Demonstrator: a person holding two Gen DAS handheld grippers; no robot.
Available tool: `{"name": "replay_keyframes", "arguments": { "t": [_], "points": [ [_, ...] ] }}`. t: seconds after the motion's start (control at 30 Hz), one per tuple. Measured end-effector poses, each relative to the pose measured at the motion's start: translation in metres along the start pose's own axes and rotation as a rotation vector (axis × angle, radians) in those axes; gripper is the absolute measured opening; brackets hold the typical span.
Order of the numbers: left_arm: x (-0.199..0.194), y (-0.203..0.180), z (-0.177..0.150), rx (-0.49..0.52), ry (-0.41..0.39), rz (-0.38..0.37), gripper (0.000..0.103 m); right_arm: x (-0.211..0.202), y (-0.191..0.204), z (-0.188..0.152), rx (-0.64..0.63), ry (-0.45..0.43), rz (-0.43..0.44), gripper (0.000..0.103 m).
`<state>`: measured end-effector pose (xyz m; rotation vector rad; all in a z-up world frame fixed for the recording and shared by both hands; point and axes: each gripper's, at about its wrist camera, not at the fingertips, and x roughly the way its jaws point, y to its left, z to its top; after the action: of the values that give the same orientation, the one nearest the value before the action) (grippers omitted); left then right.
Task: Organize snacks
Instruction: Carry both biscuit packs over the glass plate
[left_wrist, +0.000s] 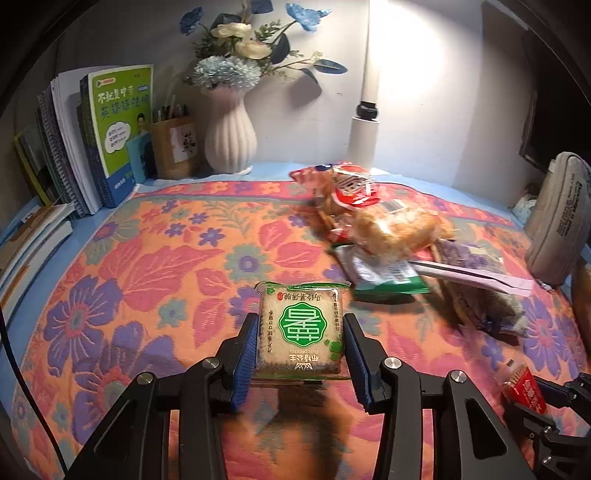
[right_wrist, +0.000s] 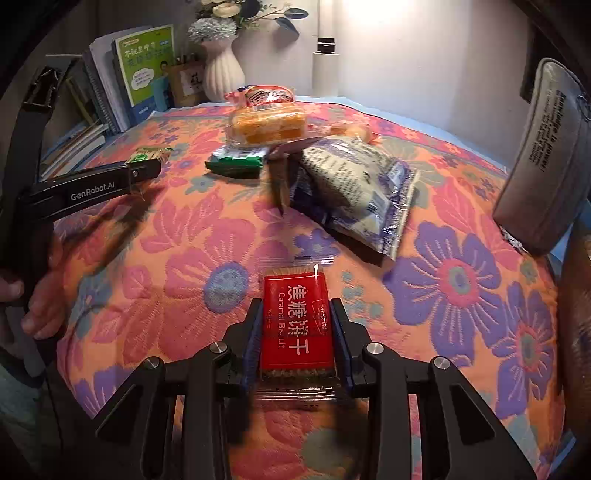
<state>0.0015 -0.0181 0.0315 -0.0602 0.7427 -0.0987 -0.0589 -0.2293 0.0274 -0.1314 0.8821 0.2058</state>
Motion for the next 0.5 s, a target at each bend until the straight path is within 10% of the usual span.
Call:
{"name": "replay_keyframes", "arguments": {
  "t": [0.5],
  "points": [
    [-0.062, -0.164, 0.041, 0.191, -0.075, -0.293, 0.043, -0.119, -0.113, -0.014, 0.278, -0.244, -0.012, 0.033]
  ]
}}
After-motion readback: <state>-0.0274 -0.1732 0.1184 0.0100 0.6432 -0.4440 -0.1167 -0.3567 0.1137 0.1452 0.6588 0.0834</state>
